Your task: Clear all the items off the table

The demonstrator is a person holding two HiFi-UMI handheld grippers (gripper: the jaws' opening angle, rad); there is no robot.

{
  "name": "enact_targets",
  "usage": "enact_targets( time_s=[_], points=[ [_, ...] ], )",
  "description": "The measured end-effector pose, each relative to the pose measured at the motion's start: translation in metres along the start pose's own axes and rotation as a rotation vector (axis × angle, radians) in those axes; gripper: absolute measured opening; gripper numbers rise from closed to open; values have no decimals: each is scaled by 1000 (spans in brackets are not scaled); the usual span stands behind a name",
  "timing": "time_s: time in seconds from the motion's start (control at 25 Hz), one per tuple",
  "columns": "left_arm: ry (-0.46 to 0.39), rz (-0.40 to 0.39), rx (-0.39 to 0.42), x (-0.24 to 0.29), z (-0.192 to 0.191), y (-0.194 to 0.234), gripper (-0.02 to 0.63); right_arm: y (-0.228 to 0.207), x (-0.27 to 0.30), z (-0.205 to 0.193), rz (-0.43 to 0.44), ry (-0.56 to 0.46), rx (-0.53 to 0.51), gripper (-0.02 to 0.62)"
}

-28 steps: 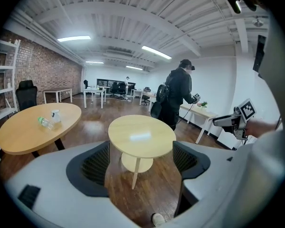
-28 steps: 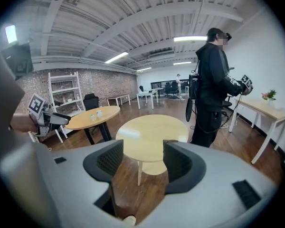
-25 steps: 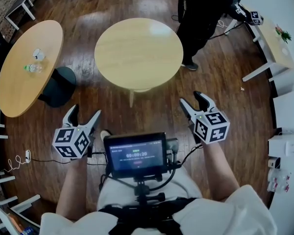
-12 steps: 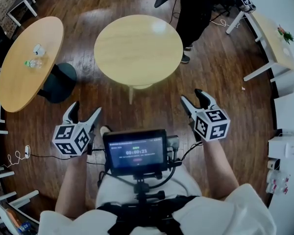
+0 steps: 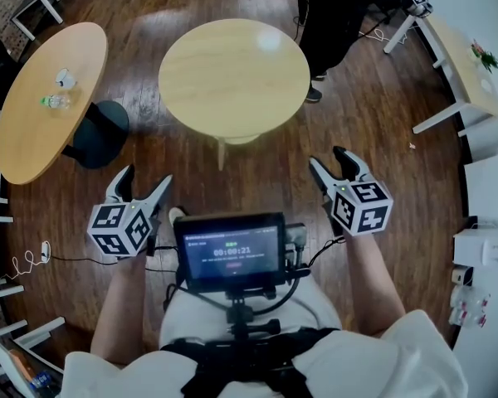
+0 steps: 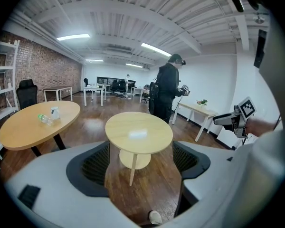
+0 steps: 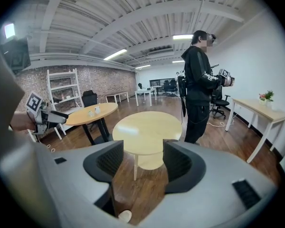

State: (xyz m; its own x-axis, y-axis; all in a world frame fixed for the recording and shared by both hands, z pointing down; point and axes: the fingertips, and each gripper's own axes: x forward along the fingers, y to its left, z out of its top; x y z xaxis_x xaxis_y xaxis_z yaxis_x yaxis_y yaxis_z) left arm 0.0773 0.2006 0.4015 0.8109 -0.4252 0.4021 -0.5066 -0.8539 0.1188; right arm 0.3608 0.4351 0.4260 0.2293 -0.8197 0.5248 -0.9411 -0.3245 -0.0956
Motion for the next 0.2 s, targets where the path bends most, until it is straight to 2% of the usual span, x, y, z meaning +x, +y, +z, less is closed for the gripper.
enact_targets(
  time_s=[0.2],
  points=[
    [-2,-7,5,2,3,-3,416,-3,-3,0,-7,4,-2,265]
  ],
)
